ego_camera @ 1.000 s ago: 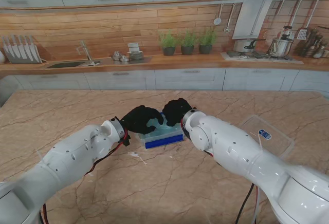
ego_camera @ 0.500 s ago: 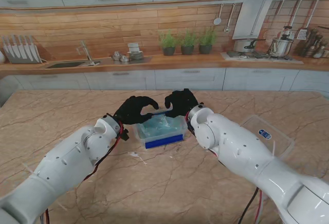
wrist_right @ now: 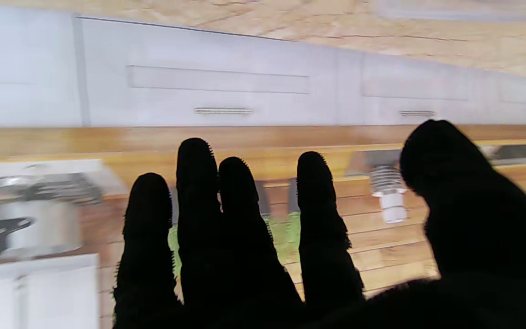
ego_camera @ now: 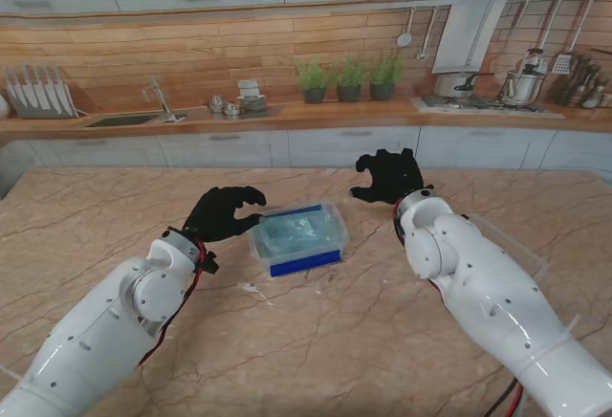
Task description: Fold the bubble film and place it into the plastic crate
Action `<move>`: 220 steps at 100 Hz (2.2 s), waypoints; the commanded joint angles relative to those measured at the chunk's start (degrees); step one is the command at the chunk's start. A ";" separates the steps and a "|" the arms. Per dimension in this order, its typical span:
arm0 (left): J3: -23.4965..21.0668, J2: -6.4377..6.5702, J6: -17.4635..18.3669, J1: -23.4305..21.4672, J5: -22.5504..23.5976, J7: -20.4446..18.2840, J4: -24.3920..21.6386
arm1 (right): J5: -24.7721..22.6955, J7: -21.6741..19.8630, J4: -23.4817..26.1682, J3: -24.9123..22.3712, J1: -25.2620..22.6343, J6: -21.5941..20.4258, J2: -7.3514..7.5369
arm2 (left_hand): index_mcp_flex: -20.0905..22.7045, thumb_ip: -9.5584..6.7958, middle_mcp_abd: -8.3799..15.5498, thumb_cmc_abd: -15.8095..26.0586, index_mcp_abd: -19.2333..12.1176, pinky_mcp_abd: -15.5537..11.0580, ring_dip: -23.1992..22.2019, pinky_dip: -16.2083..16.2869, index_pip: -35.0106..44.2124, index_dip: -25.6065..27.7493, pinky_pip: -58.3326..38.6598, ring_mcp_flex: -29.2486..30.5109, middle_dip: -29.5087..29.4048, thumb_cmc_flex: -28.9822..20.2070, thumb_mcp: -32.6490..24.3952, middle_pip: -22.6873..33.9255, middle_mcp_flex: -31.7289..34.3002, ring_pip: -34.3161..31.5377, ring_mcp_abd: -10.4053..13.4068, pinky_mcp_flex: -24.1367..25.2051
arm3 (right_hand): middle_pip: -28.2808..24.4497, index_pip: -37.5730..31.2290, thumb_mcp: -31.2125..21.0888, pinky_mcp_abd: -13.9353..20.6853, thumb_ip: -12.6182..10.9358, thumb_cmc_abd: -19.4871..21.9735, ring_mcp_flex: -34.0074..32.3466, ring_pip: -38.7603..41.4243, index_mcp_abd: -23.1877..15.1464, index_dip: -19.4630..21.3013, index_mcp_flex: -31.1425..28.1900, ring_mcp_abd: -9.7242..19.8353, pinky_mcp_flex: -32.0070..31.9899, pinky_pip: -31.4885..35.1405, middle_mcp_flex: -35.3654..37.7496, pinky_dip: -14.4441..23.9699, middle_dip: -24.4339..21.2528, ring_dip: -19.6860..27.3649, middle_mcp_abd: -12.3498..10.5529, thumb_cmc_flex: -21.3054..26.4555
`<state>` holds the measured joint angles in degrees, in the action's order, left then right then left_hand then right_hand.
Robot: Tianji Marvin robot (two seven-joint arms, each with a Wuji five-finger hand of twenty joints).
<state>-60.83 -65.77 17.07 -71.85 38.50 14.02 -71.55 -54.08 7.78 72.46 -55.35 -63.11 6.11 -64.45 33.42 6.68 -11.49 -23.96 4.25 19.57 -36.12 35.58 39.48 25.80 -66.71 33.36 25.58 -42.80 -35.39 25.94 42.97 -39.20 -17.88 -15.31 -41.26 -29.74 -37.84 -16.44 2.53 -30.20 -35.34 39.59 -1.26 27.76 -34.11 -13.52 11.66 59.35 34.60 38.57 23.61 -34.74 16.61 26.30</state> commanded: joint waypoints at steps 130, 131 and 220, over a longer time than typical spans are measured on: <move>-6.84 0.17 -6.87 -20.51 3.31 6.16 -17.45 | 8.84 1.03 -23.90 -15.01 -3.08 9.65 2.52 | 4.84 -0.55 -1.90 4.70 -0.57 2.50 -0.92 0.24 -1.37 0.10 -0.61 1.51 1.30 -5.11 10.93 -1.81 3.47 0.32 -2.07 0.79 | 6.16 -0.41 10.39 0.88 -2.13 11.85 8.98 -11.35 -0.96 -2.39 15.04 2.24 -1.12 -10.45 -11.33 3.45 -5.17 6.06 -1.49 -0.62; -6.89 0.18 -6.88 -20.59 3.33 6.16 -17.51 | 8.95 0.99 -23.96 -15.11 -3.15 9.68 2.51 | 4.84 -0.54 -1.99 4.74 -0.57 2.56 -0.91 0.21 -1.39 0.11 -0.54 1.52 1.29 -5.16 10.99 -1.84 3.46 0.35 -2.07 0.82 | 6.14 -0.40 10.44 0.97 -2.13 11.92 8.97 -11.30 -0.96 -2.39 15.05 2.27 -1.16 -10.39 -11.32 3.44 -5.17 6.04 -1.47 -0.60; -12.85 2.46 -5.26 -28.25 6.88 -3.59 -26.02 | -6.09 -15.67 -5.10 -16.30 -18.13 -4.74 6.86 | 6.22 -1.14 -2.69 8.63 0.39 3.11 -1.75 1.20 -2.59 0.43 -2.42 2.76 1.85 -6.31 16.07 -1.35 5.45 -1.27 -3.35 -0.13 | -11.42 -4.33 -6.83 8.07 0.53 -3.09 -4.65 21.90 -0.08 1.87 -6.90 -0.38 9.48 24.84 4.95 12.50 7.07 -11.24 1.37 6.77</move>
<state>-73.59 -63.54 11.46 -99.15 45.61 11.28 -96.59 -60.25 -6.52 68.12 -73.39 -78.57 3.02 -56.64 38.41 6.68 -13.20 -17.11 4.28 21.26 -36.83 35.59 38.71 25.76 -66.86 35.15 26.75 -47.53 -20.64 24.85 47.77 -39.31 -20.03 -15.19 -51.89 -27.06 -43.73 -11.41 3.03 -24.47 -38.39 60.78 16.61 27.25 -35.58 -12.80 21.25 82.37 38.86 50.00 30.00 -45.49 17.74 28.74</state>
